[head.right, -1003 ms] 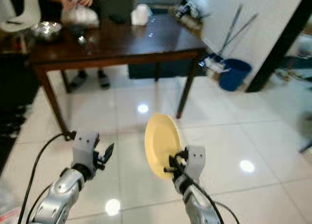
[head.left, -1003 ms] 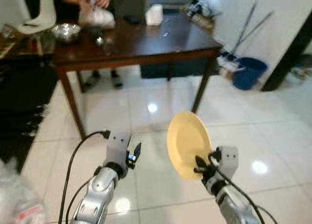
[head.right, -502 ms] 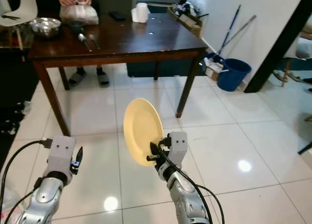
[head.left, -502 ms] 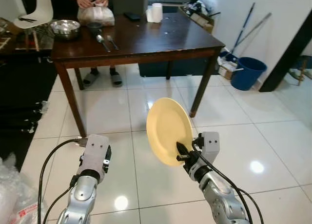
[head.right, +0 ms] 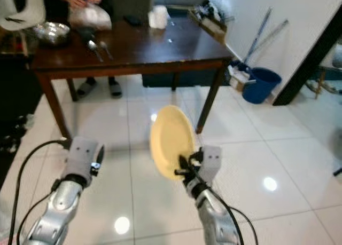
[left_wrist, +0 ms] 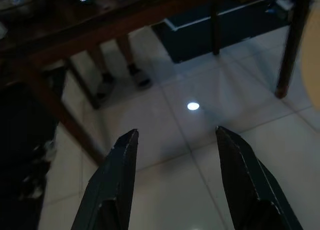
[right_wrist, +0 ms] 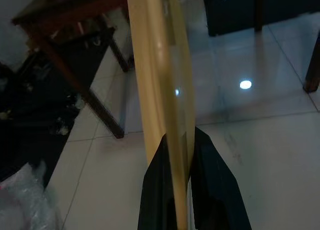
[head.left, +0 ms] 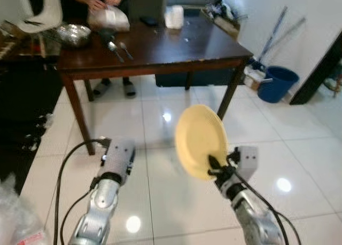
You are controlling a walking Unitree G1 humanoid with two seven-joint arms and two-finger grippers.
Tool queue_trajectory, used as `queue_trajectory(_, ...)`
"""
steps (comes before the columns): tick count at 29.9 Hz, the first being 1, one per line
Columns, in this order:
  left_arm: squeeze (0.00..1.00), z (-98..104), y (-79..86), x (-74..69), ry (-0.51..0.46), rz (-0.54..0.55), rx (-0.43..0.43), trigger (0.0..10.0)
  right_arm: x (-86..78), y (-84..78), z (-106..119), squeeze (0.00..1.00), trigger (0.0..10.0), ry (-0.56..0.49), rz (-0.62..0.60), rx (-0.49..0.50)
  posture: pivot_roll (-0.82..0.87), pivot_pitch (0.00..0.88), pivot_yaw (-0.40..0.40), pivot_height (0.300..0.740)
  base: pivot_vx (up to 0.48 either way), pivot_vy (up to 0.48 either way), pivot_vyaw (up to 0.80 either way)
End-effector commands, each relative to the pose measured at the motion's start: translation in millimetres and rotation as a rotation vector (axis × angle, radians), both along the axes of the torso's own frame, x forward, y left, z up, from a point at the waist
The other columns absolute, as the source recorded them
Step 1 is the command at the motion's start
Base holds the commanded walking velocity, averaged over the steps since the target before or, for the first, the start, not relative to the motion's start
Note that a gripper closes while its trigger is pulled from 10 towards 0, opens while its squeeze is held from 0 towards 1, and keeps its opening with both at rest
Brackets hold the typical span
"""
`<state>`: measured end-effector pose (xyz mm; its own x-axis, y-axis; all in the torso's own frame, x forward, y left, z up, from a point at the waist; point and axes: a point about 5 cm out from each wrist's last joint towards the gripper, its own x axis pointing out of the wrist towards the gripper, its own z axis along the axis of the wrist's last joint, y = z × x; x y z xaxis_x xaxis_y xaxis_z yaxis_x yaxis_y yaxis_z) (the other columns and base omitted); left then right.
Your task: Setting the table
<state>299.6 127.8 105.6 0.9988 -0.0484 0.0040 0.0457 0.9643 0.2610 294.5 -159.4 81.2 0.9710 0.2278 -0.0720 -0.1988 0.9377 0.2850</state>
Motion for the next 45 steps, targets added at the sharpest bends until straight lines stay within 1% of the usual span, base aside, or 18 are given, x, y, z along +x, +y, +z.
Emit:
queue_trajectory(1,0.00,3,-10.0,1.5,-0.022,-0.049,0.011,10.0,1.2,-9.9,6,0.00,10.0,-0.025,-0.045,0.006,-0.08,0.000,0.036,0.740,0.480,0.000,0.00)
queue_trajectory(11,0.00,3,-15.4,0.4,-0.030,-0.075,0.009,10.0,4.0,-13.0,12,0.00,10.0,-0.045,-0.057,0.010,-0.08,0.000,0.038,0.740,0.480,0.000,0.00)
queue_trajectory(15,0.00,4,-16.2,0.6,-0.033,-0.079,0.009,10.0,5.6,-13.8,16,0.00,10.0,-0.059,-0.058,0.022,-0.08,0.000,0.039,0.740,0.480,0.000,0.00)
queue_trajectory(17,0.00,5,-16.2,1.2,-0.038,-0.079,0.007,10.0,6.8,-13.1,21,0.00,10.0,-0.072,-0.052,0.047,-0.08,0.000,0.040,0.740,0.480,0.000,0.00)
queue_trajectory(19,0.00,8,-14.7,2.8,-0.050,-0.072,0.001,10.0,7.9,-10.6,29,0.00,10.0,-0.093,-0.033,0.098,-0.08,0.000,0.041,0.740,0.480,0.000,0.00)
queue_trajectory(24,0.00,19,-12.6,5.8,-0.086,-0.068,-0.021,10.0,9.7,-7.0,46,0.00,10.0,-0.126,-0.001,0.265,-0.07,0.000,0.042,0.740,0.480,0.000,0.00)
queue_trajectory(25,0.00,19,-12.6,5.8,-0.086,-0.068,-0.021,10.0,9.7,-7.0,46,0.00,10.0,-0.126,-0.001,0.265,-0.07,0.000,0.042,0.740,0.480,0.000,0.00)
queue_trajectory(26,0.00,27,-12.1,8.1,-0.112,-0.065,-0.035,10.0,10.5,-6.5,52,0.00,10.0,-0.134,0.010,0.352,-0.07,0.000,0.044,0.740,0.480,0.000,0.00)
queue_trajectory(28,0.00,30,-11.8,8.9,-0.121,-0.064,-0.039,10.0,10.6,-6.1,54,0.00,10.0,-0.136,0.016,0.385,-0.07,0.000,0.044,0.740,0.480,0.000,0.00)
queue_trajectory(31,0.00,41,-9.5,12.6,-0.153,-0.056,-0.063,10.0,9.1,-2.6,59,0.00,10.0,-0.118,0.065,0.576,-0.07,0.000,0.044,0.740,0.480,0.000,0.00)
queue_trajectory(32,0.00,47,-6.0,14.9,-0.170,-0.042,-0.082,10.0,6.7,0.7,62,0.00,10.0,-0.107,0.111,0.665,-0.07,0.000,0.044,0.740,0.480,0.000,0.00)
queue_trajectory(35,0.00,50,-3.3,16.1,-0.178,-0.030,-0.094,10.0,5.1,2.4,64,0.00,10.0,-0.103,0.136,0.695,-0.07,0.000,0.044,0.740,0.480,0.000,0.00)
queue_trajectory(36,0.00,54,-0.1,17.4,-0.186,-0.017,-0.106,10.0,3.5,4.1,64,0.00,10.0,-0.096,0.157,0.715,-0.07,0.000,0.044,0.740,0.480,0.000,0.00)
queue_trajectory(37,0.00,61,9.6,20.6,-0.204,0.018,-0.138,10.0,-0.7,6.9,63,0.00,10.0,-0.080,0.199,0.741,-0.07,0.000,0.044,0.740,0.480,0.000,0.00)
queue_trajectory(38,0.00,66,15.4,22.3,-0.213,0.038,-0.156,10.0,-2.7,8.5,62,0.00,10.0,-0.070,0.220,0.756,-0.06,0.000,0.044,0.740,0.480,0.000,0.00)
queue_trajectory(41,0.00,73,25.3,24.7,-0.229,0.070,-0.185,10.0,-5.6,11.6,61,0.00,10.0,-0.052,0.254,0.779,-0.06,0.000,0.045,0.740,0.480,0.000,0.00)
queue_trajectory(42,0.00,73,25.3,24.7,-0.229,0.070,-0.185,10.0,-5.6,11.6,61,0.00,10.0,-0.052,0.254,0.779,-0.06,0.000,0.045,0.740,0.480,0.000,0.00)
queue_trajectory(45,0.00,80,32.9,25.7,-0.251,0.089,-0.195,10.0,-7.0,16.1,59,0.00,10.0,-0.026,0.284,0.788,-0.06,0.000,0.044,0.740,0.480,0.000,0.00)
